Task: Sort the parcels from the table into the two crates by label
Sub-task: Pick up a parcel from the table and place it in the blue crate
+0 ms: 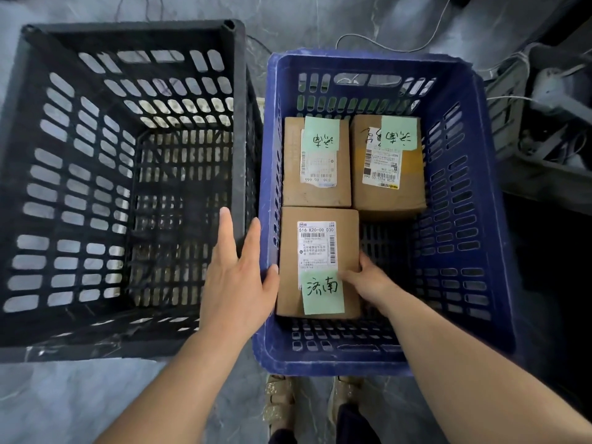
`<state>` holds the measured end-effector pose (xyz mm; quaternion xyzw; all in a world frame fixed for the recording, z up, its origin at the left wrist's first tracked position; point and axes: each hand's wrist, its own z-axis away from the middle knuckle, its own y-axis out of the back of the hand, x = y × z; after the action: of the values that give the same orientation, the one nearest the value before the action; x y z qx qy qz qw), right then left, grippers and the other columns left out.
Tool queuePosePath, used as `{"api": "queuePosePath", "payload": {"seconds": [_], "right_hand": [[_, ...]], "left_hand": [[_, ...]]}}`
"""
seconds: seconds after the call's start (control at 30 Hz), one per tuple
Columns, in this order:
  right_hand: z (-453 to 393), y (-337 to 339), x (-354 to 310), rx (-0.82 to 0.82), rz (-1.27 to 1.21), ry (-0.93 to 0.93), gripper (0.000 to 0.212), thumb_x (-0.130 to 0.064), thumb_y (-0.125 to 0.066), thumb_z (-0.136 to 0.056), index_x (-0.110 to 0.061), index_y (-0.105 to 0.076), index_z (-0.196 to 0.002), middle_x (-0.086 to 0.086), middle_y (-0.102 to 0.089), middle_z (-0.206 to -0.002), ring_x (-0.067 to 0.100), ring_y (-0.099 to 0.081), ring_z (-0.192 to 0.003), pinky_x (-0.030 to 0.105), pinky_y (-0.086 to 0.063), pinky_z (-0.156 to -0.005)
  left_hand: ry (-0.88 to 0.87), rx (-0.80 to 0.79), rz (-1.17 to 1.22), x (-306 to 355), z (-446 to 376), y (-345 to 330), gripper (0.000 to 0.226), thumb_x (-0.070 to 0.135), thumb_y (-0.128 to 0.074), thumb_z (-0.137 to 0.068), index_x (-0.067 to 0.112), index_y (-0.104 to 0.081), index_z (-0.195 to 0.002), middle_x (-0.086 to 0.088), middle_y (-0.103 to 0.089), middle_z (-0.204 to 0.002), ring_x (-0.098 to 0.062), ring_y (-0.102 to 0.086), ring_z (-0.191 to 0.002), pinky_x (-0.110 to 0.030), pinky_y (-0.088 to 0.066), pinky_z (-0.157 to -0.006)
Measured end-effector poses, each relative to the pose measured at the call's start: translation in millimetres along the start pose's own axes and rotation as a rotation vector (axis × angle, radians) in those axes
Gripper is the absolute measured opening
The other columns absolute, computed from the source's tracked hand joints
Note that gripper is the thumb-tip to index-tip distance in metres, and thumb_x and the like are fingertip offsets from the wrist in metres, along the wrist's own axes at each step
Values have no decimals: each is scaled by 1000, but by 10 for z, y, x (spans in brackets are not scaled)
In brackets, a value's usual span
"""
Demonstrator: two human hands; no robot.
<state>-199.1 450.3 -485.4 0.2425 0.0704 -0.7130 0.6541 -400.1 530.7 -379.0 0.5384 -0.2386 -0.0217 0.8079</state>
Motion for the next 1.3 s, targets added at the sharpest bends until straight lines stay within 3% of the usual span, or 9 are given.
{"api": "queuePosePath", "payload": {"seconds": [0.2,0.3,0.47,0.57,0.7,0.87,1.03,1.2,1.3], "right_hand": [[-135,-6,-70,137,302,-13,85,-39,-66,-89,-26,-16,-156,6,-52,-143,28,-54,-124,46,-47,-102],[11,-27,-173,228,536,-5,90,-41,-64,-89,-23,-7,-157,14,-37,-149,32,-50,-127,45,-48,-99],[663,17,-357,348,757,126,55,-32,-56,-92,-17,-38,-141,14,-43,-135,32,-48,-120,41,-48,-92],[1181,127,-415,409,831,176,45,-30,-52,-96,-16,-43,-137,11,-44,-134,30,-48,-119,40,-45,-90],[1875,292,-428,535,849,220,38,-30,-47,-98,-16,-47,-134,9,-48,-131,29,-51,-116,38,-45,-88],[2769,457,-348,688,806,221,36,-32,-45,-99,-17,-51,-131,7,-53,-126,28,-53,-113,36,-43,-85],[3558,646,-77,872,745,168,32,-30,-46,-97,-18,-57,-124,5,-56,-120,27,-55,-108,34,-38,-76],[4273,874,287,1007,669,108,33,-30,-44,-98,-18,-54,-127,6,-56,-124,26,-54,-112,37,-44,-88],[4669,1044,563,1083,638,67,33,-28,-42,-97,-17,-53,-126,6,-55,-122,27,-53,-109,35,-42,-86]], "left_hand": [[-19,13,-36,-31,-11,-35,74,36,-52,-94,23,-10,-154,-6,25,-157,-32,-14,-145,-38,-35,-108],[-14,7,-53,-22,-5,-21,73,35,-52,-94,23,-11,-153,-7,24,-157,-32,-16,-144,-39,-36,-107],[19,-85,-98,24,1,78,76,41,-50,-95,25,-4,-153,-8,28,-155,-32,-15,-145,-41,-31,-111],[27,-169,-182,68,33,256,80,46,-48,-94,22,1,-153,-12,23,-157,-32,-9,-146,-44,-24,-116],[-39,-168,-238,227,268,600,75,46,-44,-96,19,-4,-153,-10,5,-161,-28,-4,-147,-42,-16,-117],[-196,-177,-213,631,690,964,57,43,-39,-98,19,-27,-148,-3,-36,-149,-23,-33,-135,-37,-36,-104],[-355,-186,-158,1183,1114,1117,54,46,-37,-99,22,-33,-146,1,-40,-147,-20,-36,-134,-36,-40,-100],[-557,-132,-98,1802,1519,1191,50,45,-40,-98,21,-38,-142,0,-48,-140,-21,-42,-129,-35,-40,-99],[-651,-95,-80,2214,1783,1238,50,46,-41,-97,22,-39,-141,0,-49,-140,-21,-43,-128,-36,-40,-99]]}}
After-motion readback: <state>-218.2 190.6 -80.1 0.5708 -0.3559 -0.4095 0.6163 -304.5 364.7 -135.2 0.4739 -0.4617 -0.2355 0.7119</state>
